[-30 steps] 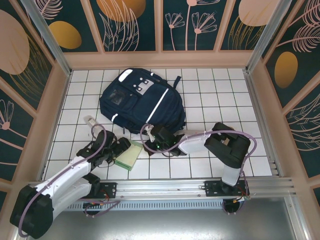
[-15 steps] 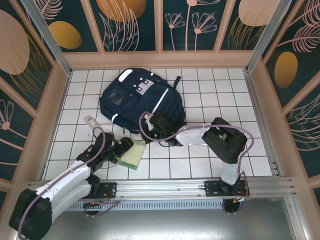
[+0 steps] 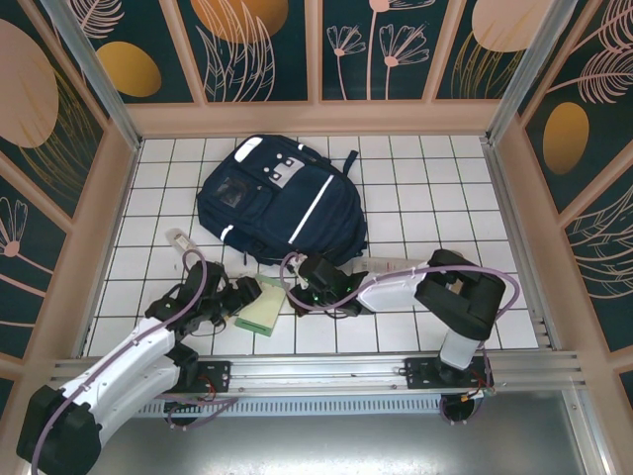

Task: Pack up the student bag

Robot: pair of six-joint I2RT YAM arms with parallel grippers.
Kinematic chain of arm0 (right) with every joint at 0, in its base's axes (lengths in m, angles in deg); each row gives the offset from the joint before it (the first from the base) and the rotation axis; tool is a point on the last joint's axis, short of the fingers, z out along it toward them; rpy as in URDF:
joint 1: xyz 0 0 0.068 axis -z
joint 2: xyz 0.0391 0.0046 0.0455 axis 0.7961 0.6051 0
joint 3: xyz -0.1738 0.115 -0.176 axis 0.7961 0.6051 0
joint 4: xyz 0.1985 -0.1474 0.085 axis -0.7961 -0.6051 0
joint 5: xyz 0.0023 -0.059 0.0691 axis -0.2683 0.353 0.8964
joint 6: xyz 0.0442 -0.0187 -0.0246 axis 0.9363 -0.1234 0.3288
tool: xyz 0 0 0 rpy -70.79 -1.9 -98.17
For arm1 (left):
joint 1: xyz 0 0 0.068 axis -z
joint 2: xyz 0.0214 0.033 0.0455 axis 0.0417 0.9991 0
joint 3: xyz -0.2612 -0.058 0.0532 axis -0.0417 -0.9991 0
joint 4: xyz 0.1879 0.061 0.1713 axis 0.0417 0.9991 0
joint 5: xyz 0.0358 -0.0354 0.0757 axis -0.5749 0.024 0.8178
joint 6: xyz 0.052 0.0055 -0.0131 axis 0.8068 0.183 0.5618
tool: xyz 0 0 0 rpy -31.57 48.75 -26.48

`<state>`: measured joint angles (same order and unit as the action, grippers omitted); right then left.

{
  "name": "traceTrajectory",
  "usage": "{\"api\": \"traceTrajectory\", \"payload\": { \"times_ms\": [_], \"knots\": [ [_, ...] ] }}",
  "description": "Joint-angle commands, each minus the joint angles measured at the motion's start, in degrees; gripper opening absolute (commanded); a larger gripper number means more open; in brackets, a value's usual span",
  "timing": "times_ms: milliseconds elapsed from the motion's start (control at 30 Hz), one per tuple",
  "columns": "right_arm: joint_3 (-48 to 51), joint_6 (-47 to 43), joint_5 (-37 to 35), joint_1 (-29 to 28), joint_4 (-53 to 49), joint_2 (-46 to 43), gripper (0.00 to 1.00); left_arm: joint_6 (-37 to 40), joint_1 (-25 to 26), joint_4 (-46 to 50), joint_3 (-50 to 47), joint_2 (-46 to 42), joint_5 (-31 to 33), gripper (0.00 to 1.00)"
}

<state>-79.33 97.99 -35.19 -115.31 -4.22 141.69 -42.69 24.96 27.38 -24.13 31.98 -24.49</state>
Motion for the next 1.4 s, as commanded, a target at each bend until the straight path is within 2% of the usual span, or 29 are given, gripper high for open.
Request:
{"api": "traceTrajectory", "payload": {
  "times_ms": [0, 167, 300, 400, 567, 667, 800, 967, 1067, 1167, 1333, 1367],
  "knots": [
    [-2.4, 1.8, -0.5, -0.5, 2.0, 3.6, 0.0, 0.0, 0.2, -1.6, -2.7, -0.6, -4.6, 0.88],
    [-7.1, 0.7, -0.6, 1.5, 1.5, 6.7, 0.0, -5.2, 0.4, -12.2, -6.9, -0.8, -10.6, 0.84],
    [-10.5, -0.5, 0.5, 3.5, 1.2, 8.0, 0.0, -7.8, 1.3, -15.8, -6.9, -1.4, -11.6, 0.79],
    [-12.9, -1.7, 2.0, 5.3, 0.6, 9.5, 0.0, -11.3, 2.9, -21.4, -7.8, -2.0, -12.0, 0.8],
    [-15.4, -3.1, 3.7, 8.1, -1.7, 10.1, 0.0, -12.6, 5.6, -24.5, -6.6, 0.9, -9.6, 0.81],
    [-12.7, -2.7, 3.1, 8.8, -1.9, 7.2, 0.02, -11.1, 5.6, -17.9, -4.3, 0.6, -4.5, 0.82],
    [-7.8, -2.4, 1.1, 8.8, -3.2, 2.0, 0.15, -9.9, 5.6, -10.0, -1.8, -1.3, 1.7, 0.86],
    [-1.2, -0.6, -1.1, 7.3, -3.8, -5.5, 0.31, -6.2, 5.5, -5.3, 2.1, -1.4, 8.0, 0.88],
    [0.5, -0.5, -2.7, 5.4, -5.0, -7.8, 0.46, -4.5, 5.5, -3.9, 4.3, 1.3, 9.4, 0.88],
    [1.8, -0.1, -2.5, 4.4, -5.0, -8.9, 0.53, -3.5, 5.5, -4.3, 4.8, 3.9, 10.2, 0.87],
    [1.0, -0.9, -7.4, -1.4, -5.1, -8.3, 0.89, -0.6, 5.4, -1.5, 8.2, 5.3, 15.0, 0.91],
    [0.2, -1.3, -8.5, -2.4, -5.5, -7.4, 0.91, -0.2, 5.4, -0.3, 9.2, 5.1, 16.8, 0.91]
  ]
}}
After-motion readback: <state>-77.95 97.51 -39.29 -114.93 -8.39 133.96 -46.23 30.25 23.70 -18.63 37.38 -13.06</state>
